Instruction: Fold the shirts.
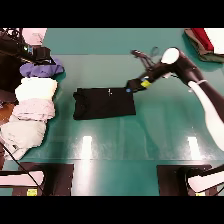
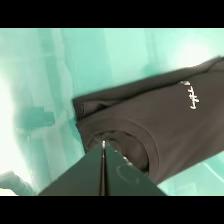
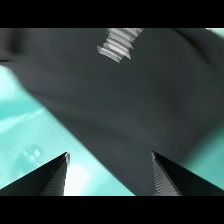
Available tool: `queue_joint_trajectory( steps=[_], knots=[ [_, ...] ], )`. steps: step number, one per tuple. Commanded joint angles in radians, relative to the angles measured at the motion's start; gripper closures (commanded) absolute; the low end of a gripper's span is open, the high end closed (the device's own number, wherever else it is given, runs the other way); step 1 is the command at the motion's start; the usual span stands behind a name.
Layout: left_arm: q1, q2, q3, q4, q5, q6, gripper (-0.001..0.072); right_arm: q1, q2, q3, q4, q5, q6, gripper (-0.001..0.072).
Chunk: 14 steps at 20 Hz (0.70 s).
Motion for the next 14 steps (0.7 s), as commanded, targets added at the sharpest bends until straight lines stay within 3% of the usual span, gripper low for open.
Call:
queue_joint_trajectory(
  steps=[1, 7, 12, 14],
  knots=[
    [0.002, 0.001, -0.046, -0.018, 0.001, 0.001, 0.0682, -0.176, 0.060, -0.253, 0.096, -0.120, 0.038, 0.0099],
    [0.002, 0.002, -0.068, -0.107, 0.007, 0.040, 0.0682, -0.209, -0.101, -0.336, 0.406, -0.142, -0.045, 0.0105],
    [0.002, 0.002, -0.068, -0.124, 0.005, 0.051, 0.0683, -0.074, -0.234, -0.182, 0.432, -0.101, -0.044, 0.0119],
    [0.002, 0.002, -0.068, -0.128, 0.005, 0.051, 0.0682, -0.019, -0.248, -0.129, 0.427, -0.123, -0.045, 0.0159]
  ],
)
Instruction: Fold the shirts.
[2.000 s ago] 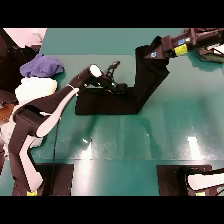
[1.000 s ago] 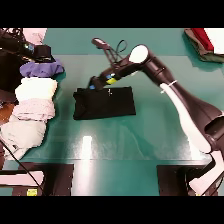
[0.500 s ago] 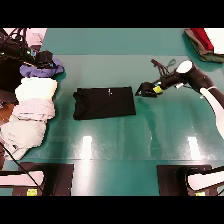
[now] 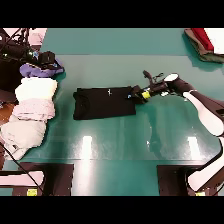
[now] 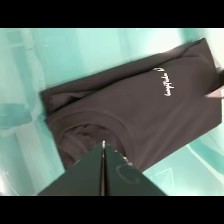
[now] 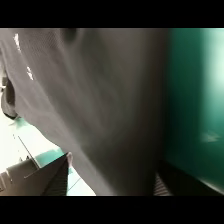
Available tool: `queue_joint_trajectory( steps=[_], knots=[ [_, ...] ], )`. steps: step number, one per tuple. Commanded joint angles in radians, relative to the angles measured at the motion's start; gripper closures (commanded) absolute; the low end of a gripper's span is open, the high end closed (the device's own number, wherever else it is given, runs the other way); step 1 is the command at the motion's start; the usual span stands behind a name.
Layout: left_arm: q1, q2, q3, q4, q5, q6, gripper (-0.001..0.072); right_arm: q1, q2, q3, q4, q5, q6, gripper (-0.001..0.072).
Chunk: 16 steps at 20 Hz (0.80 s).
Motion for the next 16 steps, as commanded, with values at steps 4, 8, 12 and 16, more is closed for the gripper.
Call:
queue_joint_trajectory(
  steps=[4, 8, 12, 16],
  knots=[
    [0.000, 0.001, -0.001, -0.038, -0.003, 0.005, 0.0683, 0.111, -0.042, 0.124, 0.008, -0.052, -0.012, 0.0662],
    [-0.023, 0.001, -0.001, -0.065, -0.010, 0.005, 0.0683, 0.077, -0.020, 0.141, 0.007, -0.056, -0.015, 0.0697],
    [-0.119, 0.001, -0.001, -0.065, -0.004, 0.008, 0.0683, -0.051, 0.109, 0.141, -0.150, -0.082, 0.025, 0.0697],
    [-0.221, 0.001, -0.001, -0.066, 0.027, 0.024, 0.0683, -0.291, 0.280, 0.141, -0.380, -0.039, 0.130, 0.0697]
  ],
)
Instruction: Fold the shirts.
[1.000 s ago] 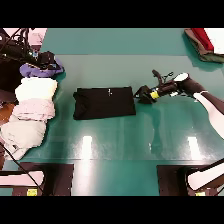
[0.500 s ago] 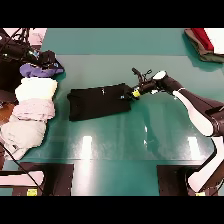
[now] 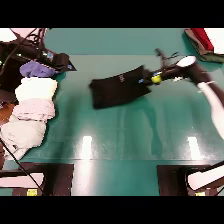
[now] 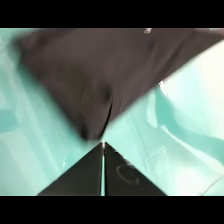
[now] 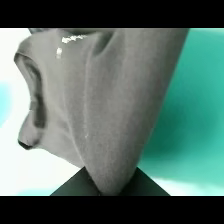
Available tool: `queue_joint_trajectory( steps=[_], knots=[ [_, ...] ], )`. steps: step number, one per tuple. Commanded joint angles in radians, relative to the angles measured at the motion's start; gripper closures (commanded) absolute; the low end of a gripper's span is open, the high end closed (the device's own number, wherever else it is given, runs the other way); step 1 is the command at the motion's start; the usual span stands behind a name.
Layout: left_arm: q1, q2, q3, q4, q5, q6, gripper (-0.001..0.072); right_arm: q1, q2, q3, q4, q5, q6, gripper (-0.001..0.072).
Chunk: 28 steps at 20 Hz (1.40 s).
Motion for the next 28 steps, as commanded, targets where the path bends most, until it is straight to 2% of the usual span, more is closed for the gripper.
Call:
queue_joint_trajectory(
  steps=[1, 4, 11, 14, 18, 19, 21, 22, 24, 25, 28],
  knots=[
    [-0.083, 0.001, 0.000, -0.002, 0.026, 0.007, 0.0683, -0.216, 0.144, 0.001, -0.228, 0.042, 0.102, 0.0697],
    [-0.137, 0.001, 0.000, -0.002, 0.031, 0.007, 0.0683, -0.463, 0.282, -0.065, -0.331, 0.042, 0.161, 0.0697],
    [-0.235, 0.001, 0.000, -0.002, 0.104, 0.003, 0.0683, -1.033, 0.504, -0.436, -0.332, -0.082, 0.189, 0.0697],
    [-0.242, 0.001, 0.000, -0.006, 0.106, 0.003, 0.0683, -1.162, 0.508, -0.510, -0.335, -0.078, 0.180, 0.0697],
    [-0.242, 0.001, 0.000, -0.006, 0.106, 0.004, 0.0683, -1.215, 0.509, -0.526, -0.401, -0.031, 0.169, 0.0696],
    [-0.242, 0.001, 0.000, -0.005, 0.106, 0.004, 0.0682, -1.217, 0.509, -0.526, -0.439, -0.008, 0.169, 0.0653],
    [-0.242, 0.001, 0.000, -0.004, 0.106, 0.007, 0.0682, -1.218, 0.509, -0.525, -0.573, 0.040, 0.141, 0.0133],
    [-0.242, 0.001, 0.000, -0.001, 0.105, 0.007, 0.0682, -1.218, 0.508, -0.513, -0.672, 0.083, 0.115, 0.0019],
    [-0.242, 0.001, 0.000, -0.001, 0.093, 0.007, 0.0683, -1.218, 0.509, -0.455, -0.816, 0.147, 0.124, 0.0020],
    [-0.242, 0.000, 0.000, -0.001, 0.089, 0.007, 0.0682, -1.218, 0.509, -0.421, -0.807, 0.155, 0.151, 0.0039],
    [-0.242, 0.000, 0.000, -0.001, 0.102, 0.007, 0.0682, -1.159, 0.515, -0.338, -0.528, 0.150, 0.162, 0.0055]
  ],
)
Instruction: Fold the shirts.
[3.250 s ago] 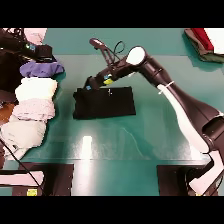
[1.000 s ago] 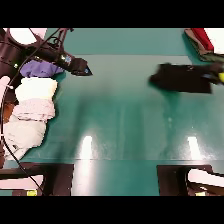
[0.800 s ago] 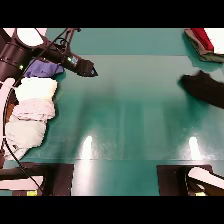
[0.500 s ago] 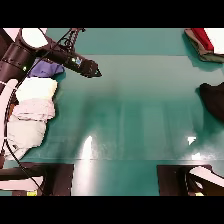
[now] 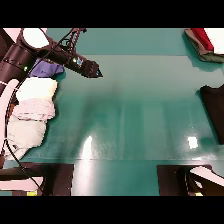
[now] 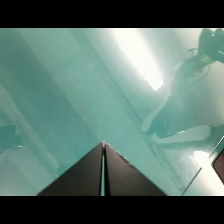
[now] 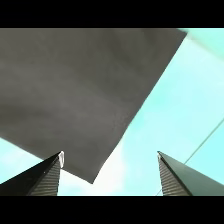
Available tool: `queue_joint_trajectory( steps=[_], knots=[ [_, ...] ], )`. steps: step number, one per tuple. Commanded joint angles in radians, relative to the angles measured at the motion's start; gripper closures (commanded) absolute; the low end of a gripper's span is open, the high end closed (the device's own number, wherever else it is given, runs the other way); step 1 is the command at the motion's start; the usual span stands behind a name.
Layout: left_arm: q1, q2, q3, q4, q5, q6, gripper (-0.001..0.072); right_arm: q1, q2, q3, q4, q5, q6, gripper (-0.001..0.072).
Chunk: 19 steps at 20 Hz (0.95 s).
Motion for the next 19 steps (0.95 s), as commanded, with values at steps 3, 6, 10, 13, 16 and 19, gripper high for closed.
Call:
queue_joint_trajectory(
  steps=[3, 6, 10, 13, 16, 19],
  knots=[
    [0.000, 0.000, 0.000, 0.001, 0.024, 0.004, 0.0682, 0.227, 0.003, 0.107, 0.380, 0.045, 0.008, 0.0055],
    [0.000, 0.000, 0.000, 0.001, 0.035, 0.010, 0.0682, 0.496, 0.002, 0.142, 0.398, 0.032, 0.007, 0.0133],
    [0.000, 0.001, 0.000, 0.000, 0.039, 0.010, 0.0682, 0.771, 0.002, 0.204, 0.381, 0.001, -0.059, 0.0696],
    [0.000, 0.000, 0.000, 0.000, 0.053, 0.010, 0.0682, 0.881, 0.002, 0.252, 0.381, -0.015, -0.059, 0.0696],
    [0.000, 0.001, 0.000, 0.000, 0.053, 0.010, 0.0682, 0.922, 0.002, 0.269, 0.383, -0.012, -0.059, 0.0696],
    [0.000, 0.001, 0.000, 0.000, 0.053, 0.010, 0.0682, 0.925, 0.002, 0.263, 0.381, -0.001, -0.059, 0.0695]
  ],
)
